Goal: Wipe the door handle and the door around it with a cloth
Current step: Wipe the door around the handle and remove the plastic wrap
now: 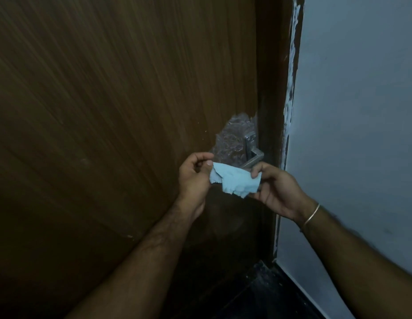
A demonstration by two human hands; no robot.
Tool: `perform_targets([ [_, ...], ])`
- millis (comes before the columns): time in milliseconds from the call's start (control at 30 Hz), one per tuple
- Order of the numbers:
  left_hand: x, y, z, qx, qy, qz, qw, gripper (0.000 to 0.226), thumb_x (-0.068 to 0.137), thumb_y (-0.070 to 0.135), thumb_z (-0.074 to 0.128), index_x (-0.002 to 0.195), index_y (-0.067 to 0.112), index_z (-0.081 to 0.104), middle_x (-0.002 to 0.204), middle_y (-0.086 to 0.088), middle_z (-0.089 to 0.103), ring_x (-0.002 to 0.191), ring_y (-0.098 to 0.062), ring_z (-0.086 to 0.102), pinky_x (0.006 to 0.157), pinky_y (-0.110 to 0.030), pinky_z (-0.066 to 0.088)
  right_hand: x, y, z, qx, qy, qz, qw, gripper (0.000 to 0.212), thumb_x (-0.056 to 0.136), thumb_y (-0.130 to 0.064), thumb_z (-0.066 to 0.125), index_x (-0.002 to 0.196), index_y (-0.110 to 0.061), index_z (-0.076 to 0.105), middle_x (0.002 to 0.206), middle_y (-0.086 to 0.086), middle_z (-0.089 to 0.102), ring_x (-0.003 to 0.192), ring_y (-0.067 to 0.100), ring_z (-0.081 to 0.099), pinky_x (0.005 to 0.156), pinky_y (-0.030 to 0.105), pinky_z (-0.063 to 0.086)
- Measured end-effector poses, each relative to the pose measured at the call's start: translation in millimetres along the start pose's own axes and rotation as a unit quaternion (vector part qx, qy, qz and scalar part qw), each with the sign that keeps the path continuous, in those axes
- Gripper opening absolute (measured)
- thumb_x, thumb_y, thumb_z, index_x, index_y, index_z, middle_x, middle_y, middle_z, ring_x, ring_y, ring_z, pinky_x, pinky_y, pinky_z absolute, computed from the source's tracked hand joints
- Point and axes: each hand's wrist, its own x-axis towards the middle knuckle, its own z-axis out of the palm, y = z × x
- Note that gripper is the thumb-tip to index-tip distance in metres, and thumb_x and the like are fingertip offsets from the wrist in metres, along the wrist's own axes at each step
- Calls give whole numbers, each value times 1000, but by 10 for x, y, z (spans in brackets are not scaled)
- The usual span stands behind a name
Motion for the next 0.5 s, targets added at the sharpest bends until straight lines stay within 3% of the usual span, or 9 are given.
perform_targets([
  [100,-7,38,-3,21,-4,16,1000,22,94,7,56,92,26,68,98,-3,66,83,-17,65,71,-35,59,-7,-43,13,-93,26,-1,995,33,92,-33,59,77,-3,61,113,22,68,108,35,67,85,43,58],
  [200,-16,64,0,22,-14,11,1000,22,95,9,55,94,27,67,99,1,65,80,-14,65,68,-32,59,-13,-54,93,-231,31,-14,972,18,76,-21,79,82,-14,64,91,10,73,96,32,71,76,38,60],
  [333,-39,61,22,35,-32,19,999,19,96,11,56,96,27,66,98,1,63,81,-14,62,67,-30,57,-9,-32,176,-211,-11,34,977,40,82,-10,75,117,-7,56,107,18,72,99,34,70,83,43,59],
  [433,-49,49,22,36,-57,-13,998,10,94,20,61,101,26,64,101,-2,64,82,-14,64,66,-28,57,-1,0,227,-266,19,-3,964,34,86,-11,71,117,-9,57,100,14,74,93,30,72,82,43,59],
  [500,-59,44,17,13,-104,-64,992,27,86,27,71,110,25,60,107,-5,64,88,-14,68,72,-30,58,11,17,250,-256,47,-34,965,30,88,-13,69,114,-12,54,95,13,75,90,28,73,79,41,60],
])
